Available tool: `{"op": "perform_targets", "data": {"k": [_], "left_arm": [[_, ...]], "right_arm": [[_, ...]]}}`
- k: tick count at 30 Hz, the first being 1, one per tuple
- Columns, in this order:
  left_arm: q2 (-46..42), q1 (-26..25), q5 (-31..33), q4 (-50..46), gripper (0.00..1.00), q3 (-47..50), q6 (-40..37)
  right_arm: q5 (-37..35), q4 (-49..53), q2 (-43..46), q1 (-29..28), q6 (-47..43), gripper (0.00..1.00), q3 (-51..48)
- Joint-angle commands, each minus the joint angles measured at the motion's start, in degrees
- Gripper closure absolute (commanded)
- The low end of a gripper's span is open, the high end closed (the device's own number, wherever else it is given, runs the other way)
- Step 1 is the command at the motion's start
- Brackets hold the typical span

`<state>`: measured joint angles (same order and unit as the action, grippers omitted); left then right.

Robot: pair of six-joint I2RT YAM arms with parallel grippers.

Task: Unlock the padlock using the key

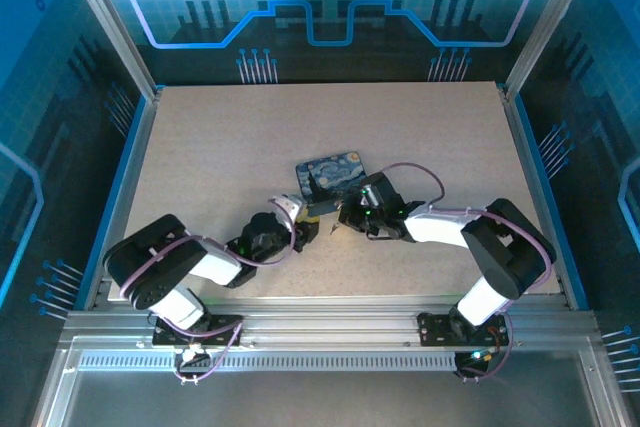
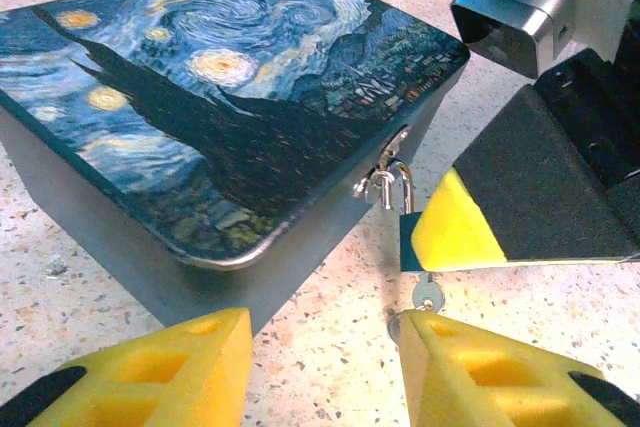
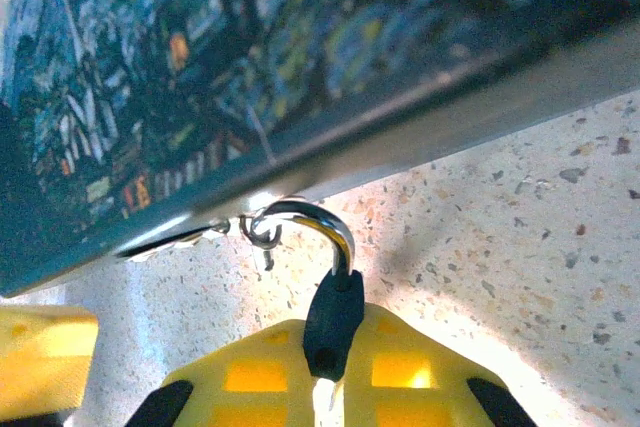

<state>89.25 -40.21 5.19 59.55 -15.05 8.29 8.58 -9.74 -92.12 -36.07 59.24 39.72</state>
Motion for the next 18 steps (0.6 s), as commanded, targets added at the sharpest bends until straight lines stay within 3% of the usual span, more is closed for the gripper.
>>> {"op": "perform_targets", "data": {"k": [1, 6, 11, 18], "left_arm": [[-2.03, 1.03, -3.16, -5.0, 0.57, -2.22, 1.88], [-1.77, 1.89, -3.91, -5.03, 0.57, -2.47, 2.38], [-0.15, 2.13, -3.96, -3.53, 0.58, -1.98, 3.84], [1.18, 2.16, -4.62, -2.51, 0.59, -2.12, 4.7]], "right_arm": [[5.52, -3.35, 0.43, 2.59, -4.33, 1.0, 0.07], [10.88, -2.77, -1.03, 5.2, -9.66, 1.0, 2.31], [11.77, 3.21, -1.79, 6.17, -16.31, 1.0, 7.16], [14.86, -2.88, -2.84, 7.46, -13.05, 1.0, 4.4]]}}
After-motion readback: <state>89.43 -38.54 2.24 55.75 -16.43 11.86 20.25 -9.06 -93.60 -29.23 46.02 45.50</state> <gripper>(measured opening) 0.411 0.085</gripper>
